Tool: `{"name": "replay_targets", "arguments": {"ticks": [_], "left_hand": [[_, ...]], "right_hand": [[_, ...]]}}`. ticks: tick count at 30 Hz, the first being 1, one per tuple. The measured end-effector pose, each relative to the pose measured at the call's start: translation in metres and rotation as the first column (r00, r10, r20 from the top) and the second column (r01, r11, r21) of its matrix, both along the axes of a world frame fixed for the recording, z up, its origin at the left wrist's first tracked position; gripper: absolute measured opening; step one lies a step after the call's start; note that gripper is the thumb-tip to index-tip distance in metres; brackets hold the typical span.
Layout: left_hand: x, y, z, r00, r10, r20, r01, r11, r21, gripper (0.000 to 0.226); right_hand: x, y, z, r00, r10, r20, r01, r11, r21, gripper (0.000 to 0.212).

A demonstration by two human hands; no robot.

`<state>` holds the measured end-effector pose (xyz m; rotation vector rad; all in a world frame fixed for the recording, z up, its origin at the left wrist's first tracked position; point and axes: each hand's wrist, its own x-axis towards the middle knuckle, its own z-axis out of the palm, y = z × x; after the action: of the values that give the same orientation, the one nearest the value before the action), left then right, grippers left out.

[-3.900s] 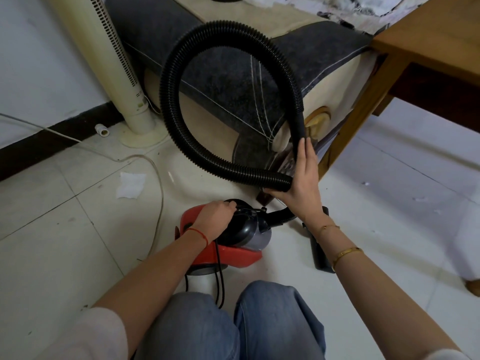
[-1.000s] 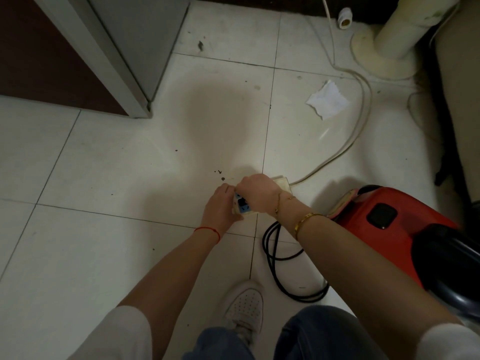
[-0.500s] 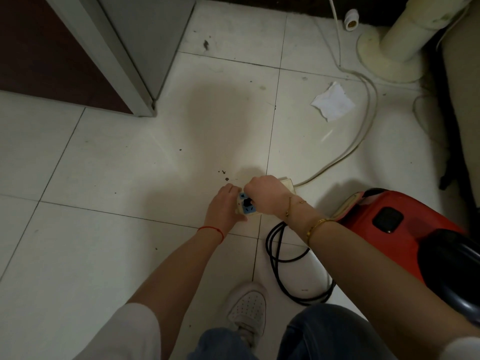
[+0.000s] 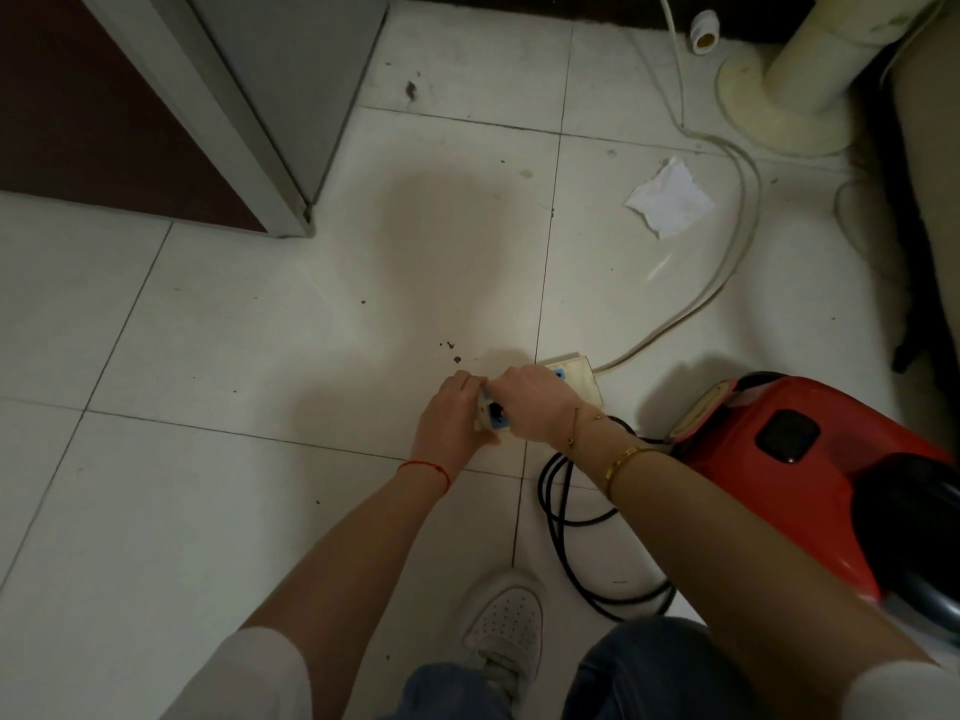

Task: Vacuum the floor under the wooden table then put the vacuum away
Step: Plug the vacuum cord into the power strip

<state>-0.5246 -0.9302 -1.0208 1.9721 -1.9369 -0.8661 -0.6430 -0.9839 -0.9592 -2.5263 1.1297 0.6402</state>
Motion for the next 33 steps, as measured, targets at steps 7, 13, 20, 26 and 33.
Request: {"name": "replay_targets", "arguments": {"ticks": [7, 13, 20, 26, 33], "left_hand": [[0.001, 0.004, 0.007, 0.986, -0.130, 0.100, 0.129, 0.992, 0.012, 0.069], [-0.010, -0.009, 0.050, 0.946, -0.239, 0.220, 0.260, 0.963, -0.075, 0.055], [-0.114, -0.020, 0.124, 0.829, -0.523, 0.195, 0.555, 0.731, -0.398, 0.046], [-0.198, 0.005, 0.152, 0.718, -0.689, 0.099, 0.657, 0.624, -0.423, 0.049], [-0.229, 0.025, 0.151, 0.670, -0.719, 0.187, 0.739, 0.622, -0.258, 0.054]], "right_hand": [[-0.015, 0.003, -0.004, 0.982, -0.133, 0.130, 0.131, 0.991, 0.022, 0.034], [-0.080, 0.009, 0.058, 0.776, -0.398, 0.490, 0.488, 0.870, -0.066, 0.047], [-0.174, 0.056, 0.128, 0.593, -0.456, 0.664, 0.762, 0.584, -0.280, 0.030], [-0.228, 0.122, 0.185, 0.670, -0.326, 0.667, 0.736, 0.409, -0.539, 0.028], [-0.274, 0.167, 0.187, 0.750, -0.394, 0.531, 0.661, 0.430, -0.615, 0.031]]}}
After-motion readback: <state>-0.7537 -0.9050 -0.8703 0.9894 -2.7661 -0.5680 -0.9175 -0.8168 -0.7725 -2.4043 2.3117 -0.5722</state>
